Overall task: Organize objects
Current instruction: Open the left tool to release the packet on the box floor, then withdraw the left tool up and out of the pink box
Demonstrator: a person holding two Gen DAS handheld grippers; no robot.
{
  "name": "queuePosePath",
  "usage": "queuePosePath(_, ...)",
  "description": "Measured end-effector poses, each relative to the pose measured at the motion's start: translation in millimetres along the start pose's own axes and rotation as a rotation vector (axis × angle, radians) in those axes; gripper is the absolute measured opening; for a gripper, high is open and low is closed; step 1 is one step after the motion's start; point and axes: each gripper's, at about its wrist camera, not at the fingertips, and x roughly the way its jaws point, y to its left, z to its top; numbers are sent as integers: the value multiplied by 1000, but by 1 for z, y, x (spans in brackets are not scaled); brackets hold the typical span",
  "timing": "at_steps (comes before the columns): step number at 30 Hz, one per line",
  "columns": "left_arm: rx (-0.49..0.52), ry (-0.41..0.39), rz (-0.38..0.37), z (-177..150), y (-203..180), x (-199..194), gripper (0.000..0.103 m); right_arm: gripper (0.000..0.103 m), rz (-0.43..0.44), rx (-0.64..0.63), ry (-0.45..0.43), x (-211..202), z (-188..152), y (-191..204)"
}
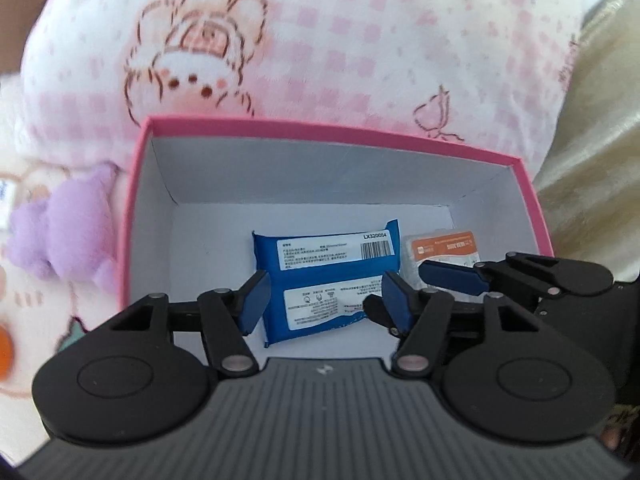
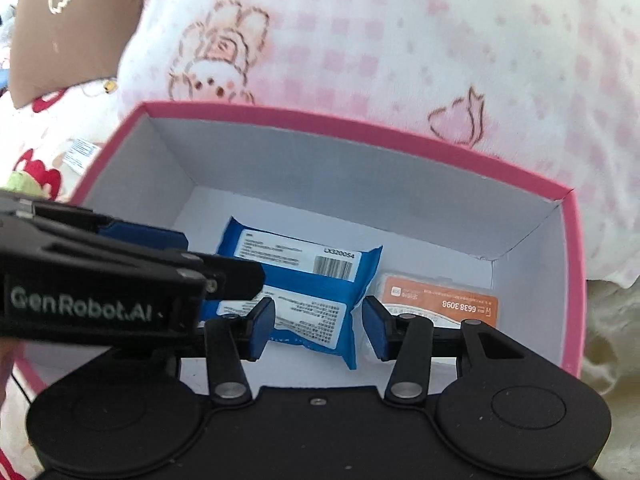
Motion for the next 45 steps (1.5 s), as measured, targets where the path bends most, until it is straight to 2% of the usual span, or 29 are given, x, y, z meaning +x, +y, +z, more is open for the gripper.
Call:
queuePosePath(4, 26, 16, -15, -5, 1, -18, 63, 56, 28, 7, -53, -14, -10, -7)
queuePosePath(6, 43, 24, -12, -8, 2, -28, 64, 62, 72, 28, -77, -24, -17, -7)
queuePosePath(8, 71, 46, -18, -13, 2, -37, 63, 66, 89, 37, -101, -34, -16, 6)
queuePosePath(11, 72, 73, -45, -21, 6, -55, 63, 66, 119, 25, -122, -47, -28, 24)
queuePosePath(18, 90, 41, -52, -36, 5, -95, 64, 67, 96, -14, -157, -92, -43, 46)
queuePosePath(21, 89, 51, -60, -40, 7, -110, 64, 67, 57, -22, -147, -105, -44, 55)
queuePosePath(23, 106, 50, -49, -41, 6, -120, 67, 75, 63, -18, -166, -113, -46, 55)
queuePosePath(29, 155, 43, -39, -49, 2, -149, 71, 79, 91, 34, -198, -142, -52, 49)
queuePosePath(32, 165, 45, -37, -54, 3, -160, 72, 80, 76, 10, -202, -153, -55, 57)
queuePosePath(35, 179, 52, -23, -59, 6, -169, 72, 80, 13, -29, -180, -164, -57, 69)
queuePosePath(40, 173, 58, -20, -66, 13, -185, 72, 82, 45, -31, -167, -183, -56, 75)
queuePosePath(45, 229, 39, 33, -77, 15, -202, 72, 82, 64, -53, -142, -190, -58, 91)
